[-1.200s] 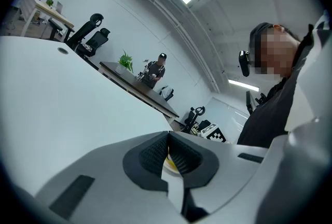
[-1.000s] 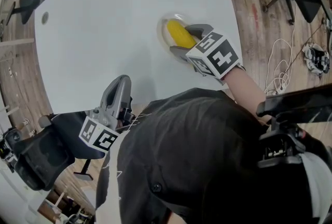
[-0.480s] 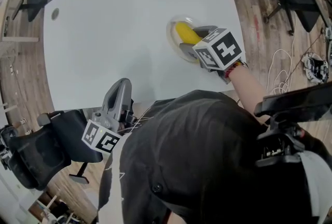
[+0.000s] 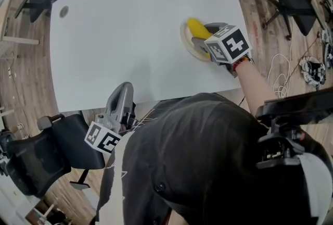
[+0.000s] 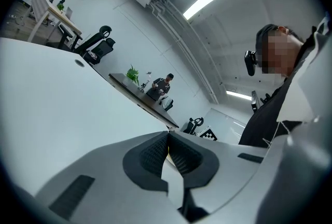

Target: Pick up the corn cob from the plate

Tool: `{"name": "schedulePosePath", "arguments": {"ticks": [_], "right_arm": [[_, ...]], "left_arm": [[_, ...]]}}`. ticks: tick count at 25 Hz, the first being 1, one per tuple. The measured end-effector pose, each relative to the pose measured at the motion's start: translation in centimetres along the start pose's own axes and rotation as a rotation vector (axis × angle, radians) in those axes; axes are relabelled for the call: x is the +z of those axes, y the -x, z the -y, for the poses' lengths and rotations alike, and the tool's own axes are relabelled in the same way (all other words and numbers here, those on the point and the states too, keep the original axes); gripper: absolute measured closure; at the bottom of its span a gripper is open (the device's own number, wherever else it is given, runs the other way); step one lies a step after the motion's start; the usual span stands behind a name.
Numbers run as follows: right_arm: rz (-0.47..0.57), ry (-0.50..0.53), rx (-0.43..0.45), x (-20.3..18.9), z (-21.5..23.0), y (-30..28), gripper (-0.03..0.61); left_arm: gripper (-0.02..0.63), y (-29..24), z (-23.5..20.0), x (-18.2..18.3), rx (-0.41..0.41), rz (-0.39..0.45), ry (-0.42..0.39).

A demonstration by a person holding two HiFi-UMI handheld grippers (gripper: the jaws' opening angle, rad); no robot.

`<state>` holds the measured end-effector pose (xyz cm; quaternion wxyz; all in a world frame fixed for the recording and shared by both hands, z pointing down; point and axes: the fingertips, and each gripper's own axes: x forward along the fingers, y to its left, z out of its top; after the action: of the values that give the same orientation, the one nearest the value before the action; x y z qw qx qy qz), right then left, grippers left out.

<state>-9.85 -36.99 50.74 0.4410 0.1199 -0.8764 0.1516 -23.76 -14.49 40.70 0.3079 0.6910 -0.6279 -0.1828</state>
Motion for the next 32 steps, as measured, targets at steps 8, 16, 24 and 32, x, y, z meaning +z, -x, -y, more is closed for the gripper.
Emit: {"name": "schedulePosePath", "arguments": {"ticks": [8,16,24,32], "right_arm": [[0.07,-0.136,-0.118,0.3,0.5,1.7,0.324],[0.305,-0.438,-0.169,1.0,0.9,4.0,0.325],[0.58,-0.693,-0.118,0.2,-0.9,5.8,0.325],[0.822,-0.82,0.04,0.8,-6.7,8.7,0.325]], "left_arm": [[0.6,4.3,-1.3,3.5,-0.019,-0.002,-0.046],[0.6,7.8,-1.6,5.0,-0.04,0.013,-0.031],[0.6,10.8,-2.4,4.7,-0.074,0.004,-0.056],[0.6,14.4,-2.5,4.2,-0.109,-0.021,-0.071]]}}
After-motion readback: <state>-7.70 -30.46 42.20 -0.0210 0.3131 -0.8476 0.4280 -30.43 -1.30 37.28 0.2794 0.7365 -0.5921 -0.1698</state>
